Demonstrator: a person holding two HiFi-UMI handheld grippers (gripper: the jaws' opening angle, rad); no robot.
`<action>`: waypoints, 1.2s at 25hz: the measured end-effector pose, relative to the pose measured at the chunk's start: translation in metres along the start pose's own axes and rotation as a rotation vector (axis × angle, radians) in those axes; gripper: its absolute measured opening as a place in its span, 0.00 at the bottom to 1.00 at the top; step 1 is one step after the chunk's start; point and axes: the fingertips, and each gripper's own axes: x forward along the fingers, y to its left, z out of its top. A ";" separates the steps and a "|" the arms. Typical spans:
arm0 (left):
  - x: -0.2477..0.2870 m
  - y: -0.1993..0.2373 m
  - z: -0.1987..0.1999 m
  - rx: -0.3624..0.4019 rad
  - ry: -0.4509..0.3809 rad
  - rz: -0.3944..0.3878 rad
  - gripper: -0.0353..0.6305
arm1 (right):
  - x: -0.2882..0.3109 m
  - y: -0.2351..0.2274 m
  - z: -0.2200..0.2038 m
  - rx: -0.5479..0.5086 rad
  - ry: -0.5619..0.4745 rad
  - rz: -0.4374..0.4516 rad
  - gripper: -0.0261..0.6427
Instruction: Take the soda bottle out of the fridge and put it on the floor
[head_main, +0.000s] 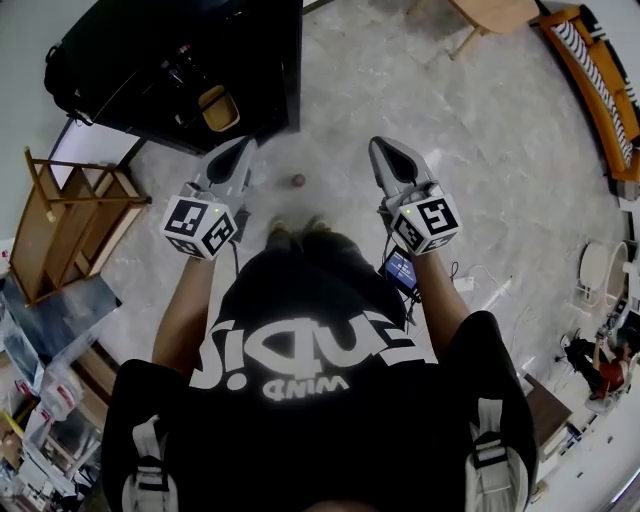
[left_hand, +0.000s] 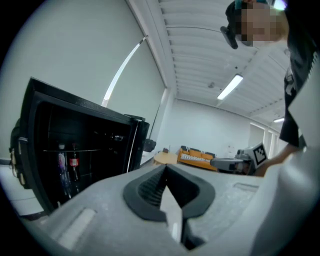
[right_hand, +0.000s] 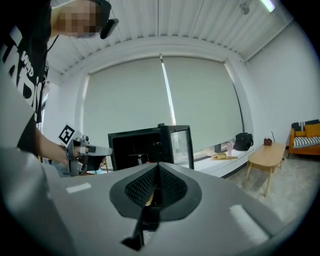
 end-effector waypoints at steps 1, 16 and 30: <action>-0.002 0.000 0.001 -0.002 -0.001 0.006 0.06 | -0.005 -0.002 0.003 0.010 -0.009 -0.012 0.04; -0.019 -0.001 0.004 -0.019 -0.032 0.085 0.06 | -0.028 0.013 0.022 -0.066 -0.073 -0.063 0.04; -0.022 0.015 0.011 -0.008 -0.051 0.133 0.06 | -0.016 0.008 0.018 -0.049 -0.060 -0.087 0.04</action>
